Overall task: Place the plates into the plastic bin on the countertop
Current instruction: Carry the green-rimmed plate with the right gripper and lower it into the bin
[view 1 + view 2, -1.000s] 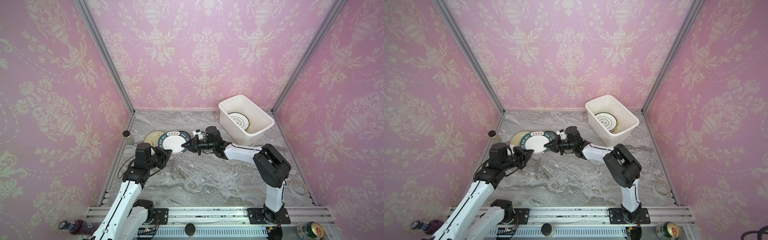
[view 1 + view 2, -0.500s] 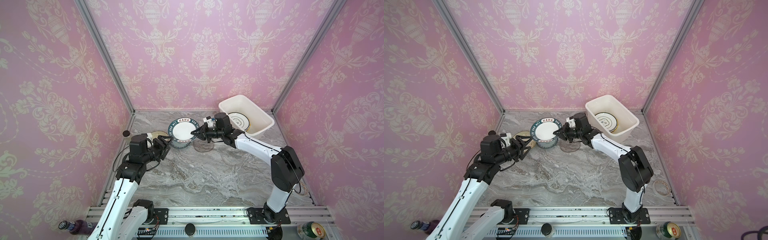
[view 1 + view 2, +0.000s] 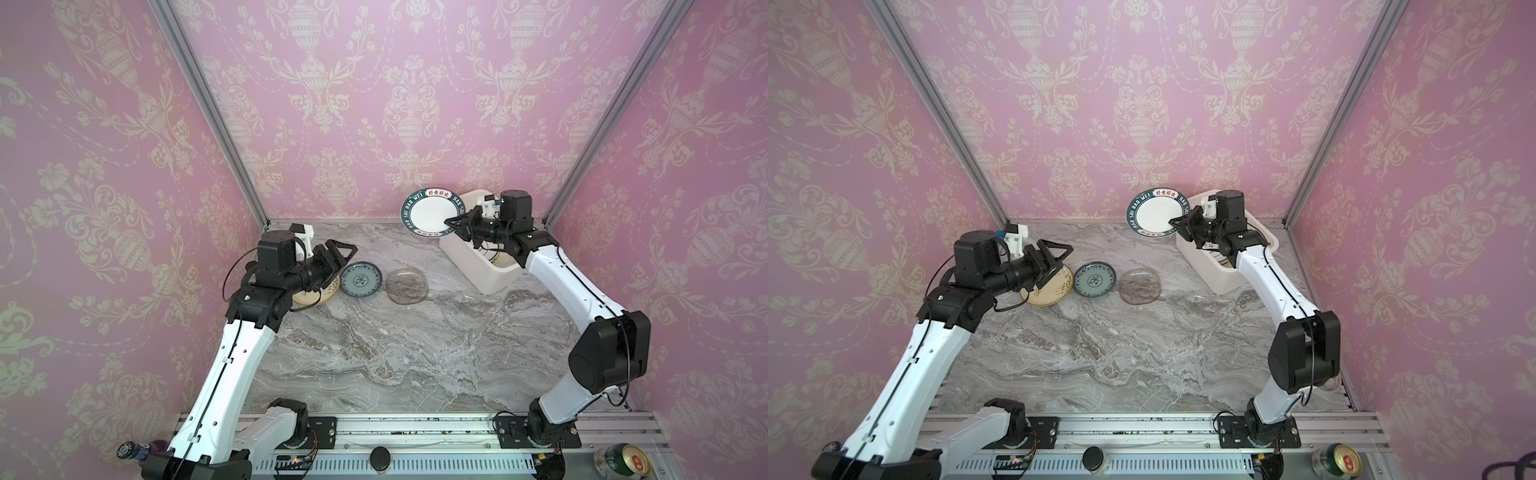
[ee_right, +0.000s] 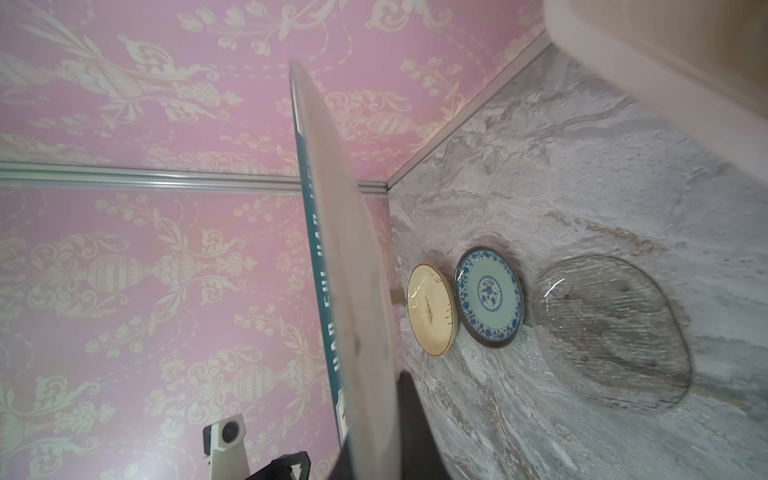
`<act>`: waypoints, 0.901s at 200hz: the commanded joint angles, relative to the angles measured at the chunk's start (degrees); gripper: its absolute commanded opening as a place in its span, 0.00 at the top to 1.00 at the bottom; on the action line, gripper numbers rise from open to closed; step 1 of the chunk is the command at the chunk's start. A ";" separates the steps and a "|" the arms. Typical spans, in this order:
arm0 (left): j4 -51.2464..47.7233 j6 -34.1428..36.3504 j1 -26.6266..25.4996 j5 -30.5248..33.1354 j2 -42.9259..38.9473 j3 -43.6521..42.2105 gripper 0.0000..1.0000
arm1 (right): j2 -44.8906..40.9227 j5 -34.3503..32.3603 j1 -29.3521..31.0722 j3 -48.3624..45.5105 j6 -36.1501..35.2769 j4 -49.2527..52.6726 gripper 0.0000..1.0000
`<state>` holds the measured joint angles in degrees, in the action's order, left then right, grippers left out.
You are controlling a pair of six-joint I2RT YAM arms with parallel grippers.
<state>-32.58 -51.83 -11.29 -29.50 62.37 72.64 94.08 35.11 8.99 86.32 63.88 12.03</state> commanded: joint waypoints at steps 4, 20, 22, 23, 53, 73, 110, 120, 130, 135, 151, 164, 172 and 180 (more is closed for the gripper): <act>-4.72 9.58 -5.41 3.47 4.11 7.29 0.25 | -3.60 -0.45 -4.68 1.01 -3.16 2.23 1.00; -6.63 12.68 -9.46 5.57 8.30 11.99 0.25 | -4.55 -0.90 -8.03 -0.18 -3.22 2.54 1.00; -6.78 13.06 -9.98 5.85 8.76 12.63 0.25 | -4.66 -0.96 -8.42 -0.30 -3.16 2.55 1.00; -6.88 13.24 -10.25 5.98 9.10 12.89 0.25 | -4.68 -0.99 -8.62 -0.42 -3.20 2.55 1.00; -11.03 19.07 -17.83 9.77 18.12 23.40 0.25 | -5.30 -2.35 -13.94 -2.20 -3.20 4.02 1.00; -14.58 20.63 -21.42 10.93 25.06 31.95 0.25 | -5.06 -3.67 -16.42 -2.90 -3.67 5.22 1.00; -31.21 26.04 -27.89 17.83 41.19 56.44 0.23 | -2.43 -4.87 -17.84 -4.09 -1.92 4.09 1.00; -38.93 28.64 -29.80 20.15 47.35 67.09 0.22 | -1.82 -5.31 -17.85 -4.85 -0.81 2.83 1.00; -47.34 31.11 -31.55 21.95 54.64 79.97 0.21 | -0.94 -5.91 -17.92 -5.51 0.41 1.45 1.00; -51.36 31.97 -32.25 22.40 58.36 86.09 0.21 | -0.61 -6.21 -17.90 -5.79 1.00 0.80 1.00; -59.91 32.20 -33.77 22.27 68.08 103.94 0.15 | 0.81 -7.09 -17.88 -6.25 2.33 -0.56 1.00; -60.45 31.71 -34.74 22.03 69.37 103.25 0.11 | 2.02 -7.67 -17.92 -6.28 3.07 -1.21 1.00; -58.45 31.96 -35.34 22.11 67.80 98.22 0.08 | 2.65 -8.26 -17.95 -6.09 3.08 -1.44 1.00; -55.17 32.44 -35.93 22.19 65.47 92.00 0.08 | 3.26 -8.66 -17.93 -5.93 3.13 -1.56 1.00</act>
<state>-81.54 -22.61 -46.11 -9.72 130.37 172.09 96.14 28.29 -8.97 80.16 65.21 14.76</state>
